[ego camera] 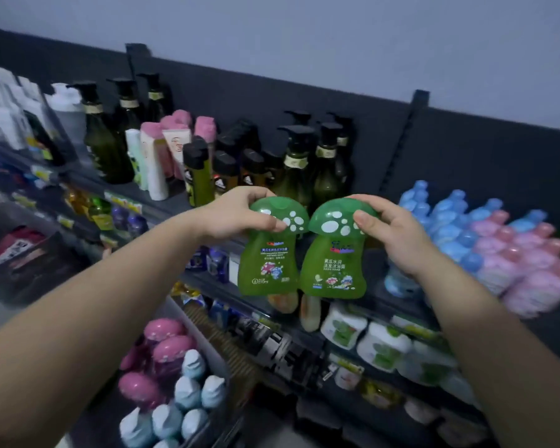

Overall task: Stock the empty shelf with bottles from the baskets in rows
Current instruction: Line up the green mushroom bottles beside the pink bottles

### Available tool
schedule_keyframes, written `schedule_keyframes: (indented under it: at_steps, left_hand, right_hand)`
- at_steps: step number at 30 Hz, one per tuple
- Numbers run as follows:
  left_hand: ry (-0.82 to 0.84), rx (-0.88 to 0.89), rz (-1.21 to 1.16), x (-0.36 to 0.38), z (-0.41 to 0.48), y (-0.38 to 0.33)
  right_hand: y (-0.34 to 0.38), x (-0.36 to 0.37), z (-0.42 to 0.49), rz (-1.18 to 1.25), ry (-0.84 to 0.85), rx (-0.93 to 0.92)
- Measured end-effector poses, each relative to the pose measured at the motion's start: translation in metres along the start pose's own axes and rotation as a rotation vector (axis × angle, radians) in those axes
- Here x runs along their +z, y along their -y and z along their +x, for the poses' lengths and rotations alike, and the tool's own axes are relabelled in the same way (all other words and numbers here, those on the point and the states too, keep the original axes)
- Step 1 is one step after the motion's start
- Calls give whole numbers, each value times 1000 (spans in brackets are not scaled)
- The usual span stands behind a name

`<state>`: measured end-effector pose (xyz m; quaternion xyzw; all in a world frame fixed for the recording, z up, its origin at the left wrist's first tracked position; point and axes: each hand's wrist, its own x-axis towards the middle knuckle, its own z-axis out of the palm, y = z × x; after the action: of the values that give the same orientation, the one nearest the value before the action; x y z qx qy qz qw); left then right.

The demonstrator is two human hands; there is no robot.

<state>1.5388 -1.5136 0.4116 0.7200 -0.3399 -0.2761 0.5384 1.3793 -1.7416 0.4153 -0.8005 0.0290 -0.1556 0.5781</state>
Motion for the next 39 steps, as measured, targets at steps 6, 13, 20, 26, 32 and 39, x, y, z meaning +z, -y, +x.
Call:
schedule_keyframes:
  at_steps: [6, 13, 20, 26, 32, 39]
  left_hand:
    - [184, 69, -63, 122, 45, -56]
    - [347, 154, -67, 259, 78, -120]
    - [432, 265, 55, 368, 105, -181]
    - [443, 289, 47, 418, 144, -207]
    - [472, 315, 27, 435, 178, -216]
    - [514, 380, -15, 440, 223, -236]
  right_hand:
    - [14, -112, -81, -11, -145, -1]
    - [27, -230, -179, -62, -305, 15]
    - [30, -323, -262, -84, -478, 21]
    - [3, -383, -302, -227, -550, 137]
    - [-55, -409, -294, -172, -627, 297]
    - [-100, -424, -244, -88, -545, 398]
